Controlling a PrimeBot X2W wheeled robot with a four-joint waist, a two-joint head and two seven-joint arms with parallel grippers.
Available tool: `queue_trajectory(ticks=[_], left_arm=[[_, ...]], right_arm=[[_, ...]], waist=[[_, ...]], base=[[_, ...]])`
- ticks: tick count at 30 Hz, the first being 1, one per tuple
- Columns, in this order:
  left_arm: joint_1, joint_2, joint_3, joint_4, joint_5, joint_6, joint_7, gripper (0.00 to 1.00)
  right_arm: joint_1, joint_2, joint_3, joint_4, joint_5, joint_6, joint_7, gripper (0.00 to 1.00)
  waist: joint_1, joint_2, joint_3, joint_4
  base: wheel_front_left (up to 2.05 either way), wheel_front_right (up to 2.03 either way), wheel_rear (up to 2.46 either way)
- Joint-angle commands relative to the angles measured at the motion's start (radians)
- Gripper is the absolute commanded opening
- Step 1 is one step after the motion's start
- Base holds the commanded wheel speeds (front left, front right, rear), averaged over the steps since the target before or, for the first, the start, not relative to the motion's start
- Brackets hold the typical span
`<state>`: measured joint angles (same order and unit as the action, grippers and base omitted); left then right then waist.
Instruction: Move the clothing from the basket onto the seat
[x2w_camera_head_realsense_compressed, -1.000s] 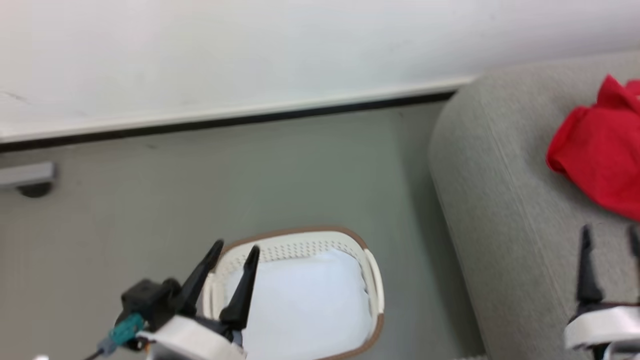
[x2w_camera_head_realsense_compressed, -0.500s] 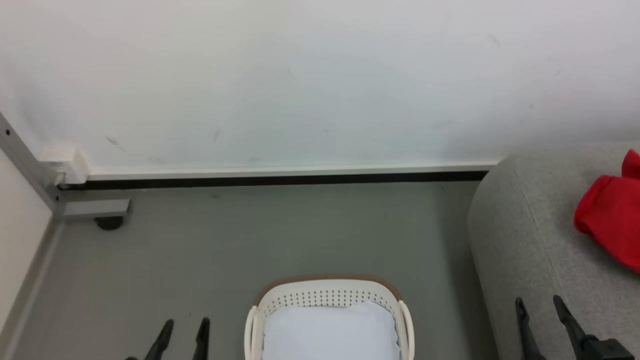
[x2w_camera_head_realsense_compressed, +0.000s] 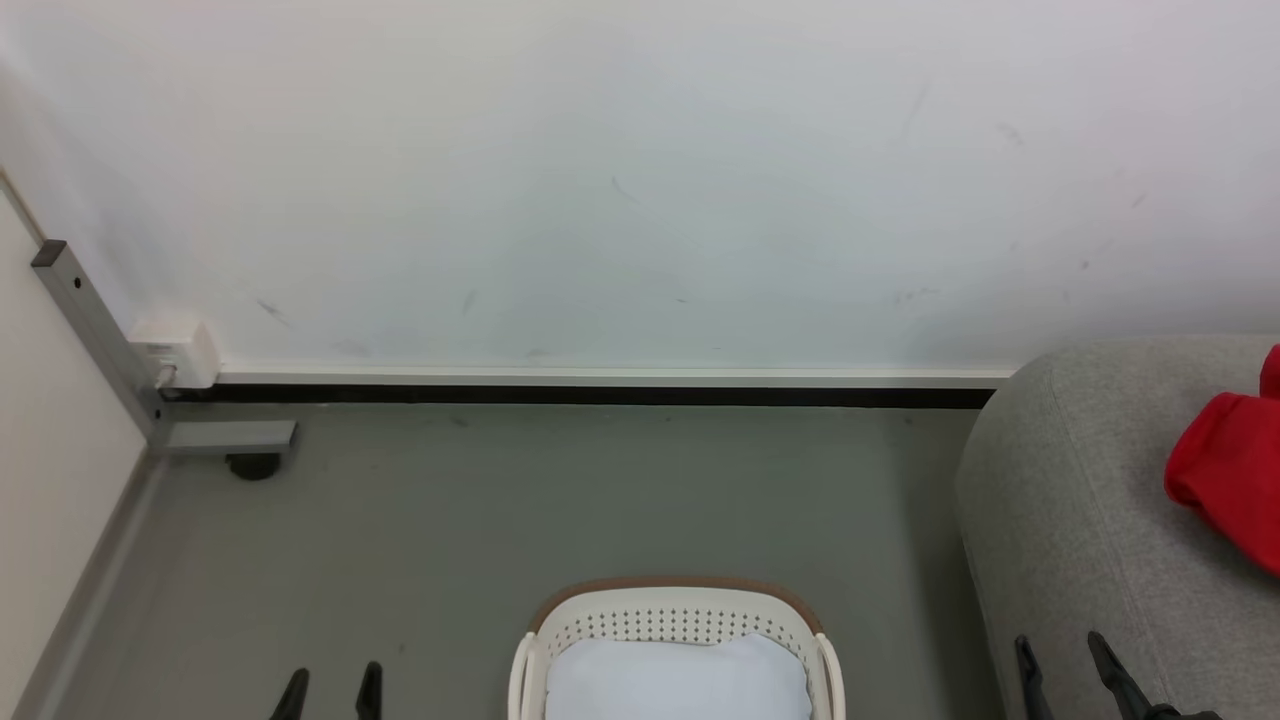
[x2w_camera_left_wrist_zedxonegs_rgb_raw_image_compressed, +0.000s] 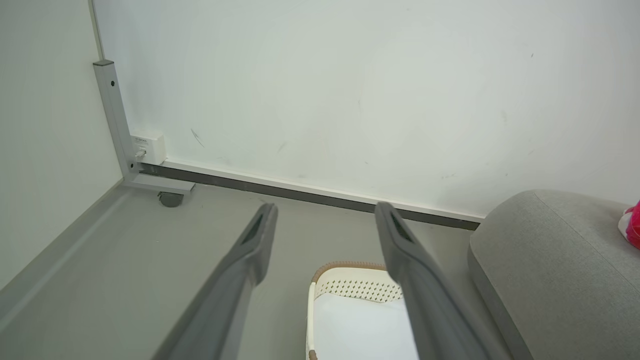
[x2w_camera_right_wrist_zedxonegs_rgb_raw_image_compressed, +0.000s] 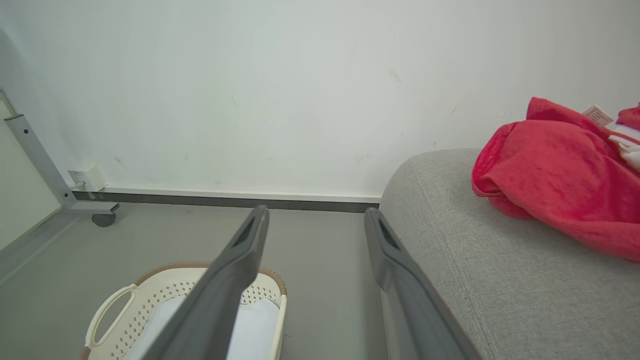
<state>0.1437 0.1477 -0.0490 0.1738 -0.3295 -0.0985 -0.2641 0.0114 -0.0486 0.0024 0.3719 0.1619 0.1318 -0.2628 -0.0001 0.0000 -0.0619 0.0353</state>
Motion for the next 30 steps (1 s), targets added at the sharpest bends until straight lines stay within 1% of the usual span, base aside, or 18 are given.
queue_trajectory(ticks=[1,5,12,30], left_arm=[[0.000,-0.007,0.012,0.001,0.018,-0.009,0.000,1.00],[0.002,-0.018,0.028,0.003,0.041,-0.022,0.000,1.00],[0.007,-0.023,0.046,0.010,0.057,-0.031,0.000,1.00],[-0.008,-0.005,0.027,0.024,0.093,-0.031,0.000,1.00]], right_arm=[[0.017,-0.004,0.002,0.003,0.006,-0.002,-0.003,1.00],[0.019,-0.004,0.006,0.007,0.014,-0.002,-0.003,1.00],[0.013,-0.004,0.015,0.010,0.022,-0.002,-0.003,1.00],[0.005,-0.004,0.017,0.011,0.028,-0.002,-0.003,1.00]], waist=[[0.0001,0.0000,0.000,0.004],[0.0001,0.0000,0.000,0.007],[0.0001,0.0000,0.001,0.003],[0.0001,0.0000,-0.002,-0.003]], base=[[0.00,0.00,0.00],[0.00,0.00,0.00],[0.00,0.00,0.00],[0.00,0.00,0.00]])
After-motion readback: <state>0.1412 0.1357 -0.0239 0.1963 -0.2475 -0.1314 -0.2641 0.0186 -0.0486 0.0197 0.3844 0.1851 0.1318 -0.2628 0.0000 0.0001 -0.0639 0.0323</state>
